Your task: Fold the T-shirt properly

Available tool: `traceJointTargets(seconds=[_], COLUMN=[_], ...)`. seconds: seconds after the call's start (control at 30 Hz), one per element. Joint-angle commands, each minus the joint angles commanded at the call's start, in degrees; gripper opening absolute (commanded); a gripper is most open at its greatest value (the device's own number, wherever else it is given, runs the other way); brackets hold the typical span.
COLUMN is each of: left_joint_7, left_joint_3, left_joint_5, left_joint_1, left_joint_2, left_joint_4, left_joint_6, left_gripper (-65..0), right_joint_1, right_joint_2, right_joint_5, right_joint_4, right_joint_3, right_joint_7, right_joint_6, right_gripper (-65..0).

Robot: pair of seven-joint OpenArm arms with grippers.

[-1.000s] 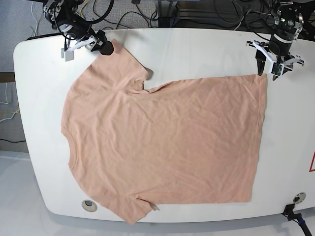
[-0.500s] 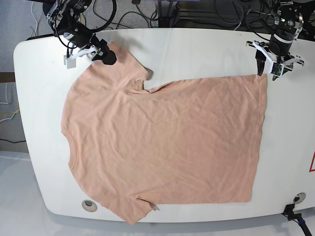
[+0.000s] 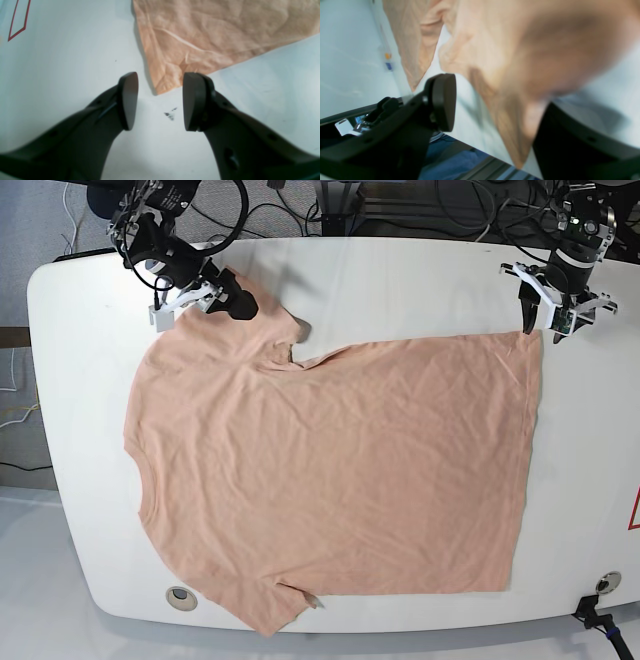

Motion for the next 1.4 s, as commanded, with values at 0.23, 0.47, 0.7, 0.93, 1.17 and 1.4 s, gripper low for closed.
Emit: traceJointTargets(seconds=[0.23,0.47,0.7,0.93,1.17,1.4], left_joint_7=[0.0,0.0,0.0,3.52,14.24,26.37], left_joint_3=[-0.09,-0.09,-0.09,-0.09,-6.42,-14.86], left_joint_5=[0.0,0.0,0.0,-3.87,-22.15,-28.48], left_joint_1=[-0.09,-0.09,-0.18,-1.41,-2.81,-9.41], left_joint_2=[0.0,0.0,0.0,0.09,-0.26,0.62], left_joint_4=[0.0,0.0,0.0,0.09,-0.18,-3.87], left_joint_6=[0.0,0.0,0.0,-1.58,-4.48,-14.59], left_gripper=[-37.8,-37.8,-37.8,-37.3,-32.0,-31.3], right_joint_1=[-0.79,-3.25,-3.43,-3.16,-3.16,-2.9], right_joint_2=[0.09,0.09,0.18,0.18,0.35,0.35], right_joint_5=[0.0,0.18,0.0,0.0,0.0,0.0], right_joint_4=[0.0,0.35,3.43,3.25,3.16,3.08], right_joint_3=[0.18,0.18,0.18,0.18,0.18,-0.26], right_joint_7=[0.09,0.0,0.0,0.09,0.09,0.09], right_joint_6=[0.09,0.35,0.35,0.35,0.26,0.18], right_gripper=[-33.6,-40.7,-65.0,-65.0,-65.0,-65.0])
